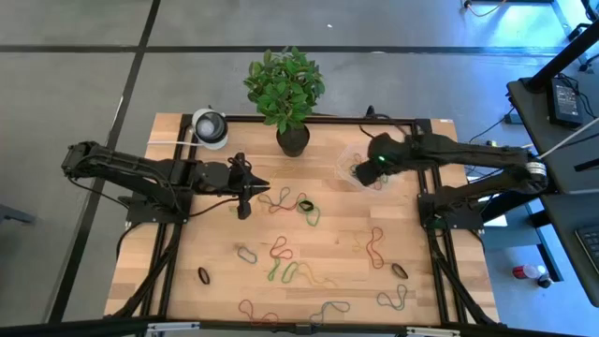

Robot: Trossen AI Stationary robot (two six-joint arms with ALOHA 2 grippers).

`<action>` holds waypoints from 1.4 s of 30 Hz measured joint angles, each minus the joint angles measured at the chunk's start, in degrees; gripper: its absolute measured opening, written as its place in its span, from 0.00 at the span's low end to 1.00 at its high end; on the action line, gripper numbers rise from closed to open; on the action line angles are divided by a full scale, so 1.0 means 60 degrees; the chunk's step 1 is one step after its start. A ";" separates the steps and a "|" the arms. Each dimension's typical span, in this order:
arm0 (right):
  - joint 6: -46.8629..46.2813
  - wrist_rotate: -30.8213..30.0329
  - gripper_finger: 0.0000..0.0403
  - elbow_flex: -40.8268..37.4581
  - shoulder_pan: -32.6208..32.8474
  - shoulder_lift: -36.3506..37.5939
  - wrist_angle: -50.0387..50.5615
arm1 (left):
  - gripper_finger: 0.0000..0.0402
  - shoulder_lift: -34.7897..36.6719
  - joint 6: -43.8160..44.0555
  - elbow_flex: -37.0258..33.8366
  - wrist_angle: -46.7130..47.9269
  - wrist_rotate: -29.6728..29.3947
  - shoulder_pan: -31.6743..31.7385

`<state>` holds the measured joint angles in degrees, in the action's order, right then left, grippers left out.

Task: Pick and place rubber bands into bin
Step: Put the bottom left black rubber band into the bin

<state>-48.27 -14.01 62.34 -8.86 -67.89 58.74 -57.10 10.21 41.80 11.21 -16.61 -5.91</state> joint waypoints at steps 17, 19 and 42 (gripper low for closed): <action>-0.1734 -0.1466 0.03 -0.0934 0.5483 -0.0896 -0.3616 | 0.22 -0.0133 0.0039 0.1541 0.3795 -0.0321 -0.0186; -0.1935 -0.1474 0.03 -0.0939 0.5727 -0.1195 -0.3473 | 0.20 -0.0281 0.0510 0.1853 0.4615 -0.0331 -0.0452; 0.0421 -0.1474 0.00 -0.0936 0.7146 -0.1466 -0.1552 | 0.30 -0.3262 1.1714 0.3891 0.8566 -0.0362 -0.3706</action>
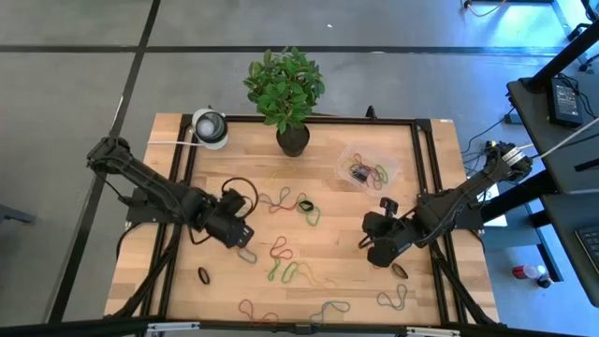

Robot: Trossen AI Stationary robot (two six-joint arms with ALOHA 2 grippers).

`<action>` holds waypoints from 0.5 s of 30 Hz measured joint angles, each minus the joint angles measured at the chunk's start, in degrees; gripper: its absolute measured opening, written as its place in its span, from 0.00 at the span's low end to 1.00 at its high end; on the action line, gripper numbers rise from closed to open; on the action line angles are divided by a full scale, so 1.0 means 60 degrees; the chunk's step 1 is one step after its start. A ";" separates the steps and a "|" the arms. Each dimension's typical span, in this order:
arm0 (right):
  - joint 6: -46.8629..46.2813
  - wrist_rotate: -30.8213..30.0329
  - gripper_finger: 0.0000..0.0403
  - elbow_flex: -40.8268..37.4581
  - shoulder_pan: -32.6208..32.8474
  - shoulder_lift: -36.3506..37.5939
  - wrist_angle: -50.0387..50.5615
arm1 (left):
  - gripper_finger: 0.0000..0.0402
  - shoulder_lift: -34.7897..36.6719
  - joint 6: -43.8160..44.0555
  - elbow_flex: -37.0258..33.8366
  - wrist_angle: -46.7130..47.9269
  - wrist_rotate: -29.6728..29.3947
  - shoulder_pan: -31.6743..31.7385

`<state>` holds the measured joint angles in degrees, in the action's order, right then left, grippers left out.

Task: Pick and place rubber bands into bin
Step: Put the bottom left black rubber band into the bin

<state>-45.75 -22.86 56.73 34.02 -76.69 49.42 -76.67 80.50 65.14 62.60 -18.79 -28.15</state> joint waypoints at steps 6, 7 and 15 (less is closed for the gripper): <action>-0.0101 0.0073 0.01 0.0000 0.0108 0.0000 -0.0070 | 0.40 -0.0595 0.3398 -0.0007 0.0700 0.0886 -0.0818; -0.0151 0.0080 0.01 0.0000 0.0158 0.0000 -0.0069 | 0.41 -0.0688 0.3888 -0.0007 0.0740 0.1087 -0.0924; -0.0800 0.0099 0.01 0.0000 0.0725 -0.0004 -0.0072 | 0.40 -0.1709 0.6605 -0.0007 0.1083 0.3089 -0.1889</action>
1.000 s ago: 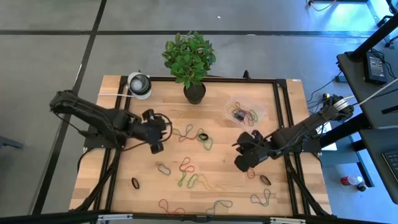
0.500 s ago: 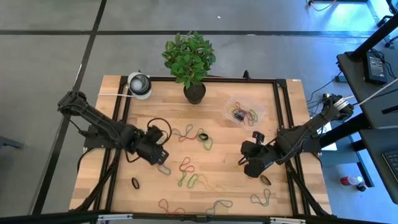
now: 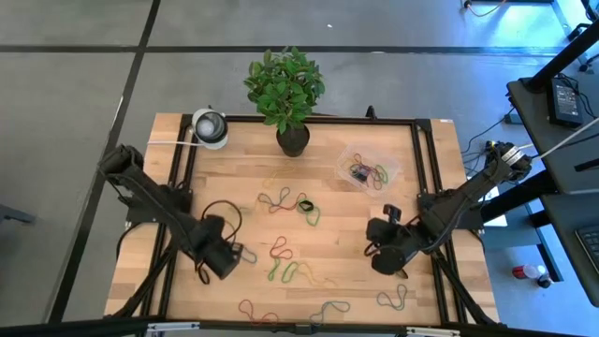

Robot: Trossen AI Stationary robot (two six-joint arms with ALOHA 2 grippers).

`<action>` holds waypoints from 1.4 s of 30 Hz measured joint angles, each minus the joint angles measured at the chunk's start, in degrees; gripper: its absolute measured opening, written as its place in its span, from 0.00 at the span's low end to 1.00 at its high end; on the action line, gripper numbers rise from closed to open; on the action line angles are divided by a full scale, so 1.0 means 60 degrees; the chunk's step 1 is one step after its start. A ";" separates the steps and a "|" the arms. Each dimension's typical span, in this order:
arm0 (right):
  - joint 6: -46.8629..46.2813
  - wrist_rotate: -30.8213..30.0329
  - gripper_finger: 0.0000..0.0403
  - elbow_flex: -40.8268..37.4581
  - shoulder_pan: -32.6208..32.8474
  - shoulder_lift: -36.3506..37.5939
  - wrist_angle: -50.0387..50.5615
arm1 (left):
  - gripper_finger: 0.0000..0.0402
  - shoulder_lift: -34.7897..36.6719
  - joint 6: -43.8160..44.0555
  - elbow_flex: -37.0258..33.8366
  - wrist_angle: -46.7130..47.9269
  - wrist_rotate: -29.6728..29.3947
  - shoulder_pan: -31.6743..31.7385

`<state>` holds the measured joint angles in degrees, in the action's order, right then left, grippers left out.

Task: Pick and place rubber bands into bin
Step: Put the bottom left black rubber band into the bin

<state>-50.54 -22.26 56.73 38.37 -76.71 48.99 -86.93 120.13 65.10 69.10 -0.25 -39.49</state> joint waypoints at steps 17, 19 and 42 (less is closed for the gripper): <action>-0.0039 -0.0001 0.01 0.0000 0.0212 0.0000 -0.0178 | 0.34 -0.2151 -0.1388 0.0000 -0.0675 0.1988 -0.1241; -0.0025 -0.0004 0.01 0.0000 0.0212 0.0000 -0.0226 | 0.33 -0.2428 -0.1925 0.0000 -0.0810 0.2004 -0.1291; 0.0013 -0.0003 0.01 0.0000 0.0208 0.0000 -0.0529 | 0.01 -0.3792 -0.4516 0.0511 -0.1185 0.1948 -0.0822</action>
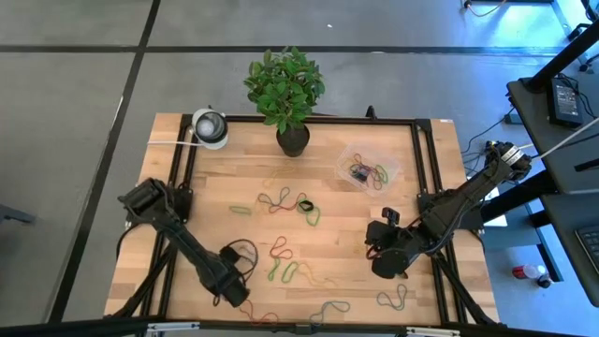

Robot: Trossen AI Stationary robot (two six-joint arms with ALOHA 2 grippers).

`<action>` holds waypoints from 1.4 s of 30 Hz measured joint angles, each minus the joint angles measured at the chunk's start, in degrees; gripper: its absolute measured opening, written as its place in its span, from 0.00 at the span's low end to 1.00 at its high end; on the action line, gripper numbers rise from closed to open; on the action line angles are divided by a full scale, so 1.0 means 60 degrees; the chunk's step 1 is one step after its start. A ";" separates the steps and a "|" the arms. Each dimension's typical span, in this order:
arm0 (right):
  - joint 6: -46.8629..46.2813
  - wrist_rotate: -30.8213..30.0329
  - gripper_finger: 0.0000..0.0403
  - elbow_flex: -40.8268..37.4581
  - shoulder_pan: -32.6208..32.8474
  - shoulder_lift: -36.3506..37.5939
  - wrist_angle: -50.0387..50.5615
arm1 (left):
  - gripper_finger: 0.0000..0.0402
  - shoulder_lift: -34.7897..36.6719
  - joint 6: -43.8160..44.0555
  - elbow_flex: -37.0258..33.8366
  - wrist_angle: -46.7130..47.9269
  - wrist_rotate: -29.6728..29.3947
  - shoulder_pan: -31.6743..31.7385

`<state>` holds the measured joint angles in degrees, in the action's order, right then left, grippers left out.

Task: Pick and place rubber bands into bin
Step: Put the bottom left black rubber band into the bin

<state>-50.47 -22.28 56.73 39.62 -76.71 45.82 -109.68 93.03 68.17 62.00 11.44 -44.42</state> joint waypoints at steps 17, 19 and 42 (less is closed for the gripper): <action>-0.0696 0.0000 0.01 0.0000 0.0000 0.0000 -0.0051 | 0.00 0.0577 -0.5278 0.3798 0.0789 -0.5940 0.3615; -0.0912 0.0001 0.01 0.0000 0.0000 0.0000 -0.0051 | 0.00 0.0580 -0.6554 0.4197 0.0426 -0.5884 0.4307; -0.4038 -0.0883 0.01 0.0004 -0.0618 0.0000 -0.0104 | 0.00 -0.2130 -1.5314 0.4552 -1.2375 -0.3150 0.8738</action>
<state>-74.70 -27.58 56.75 35.91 -76.71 45.20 -122.46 1.15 95.48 -12.25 -7.46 8.01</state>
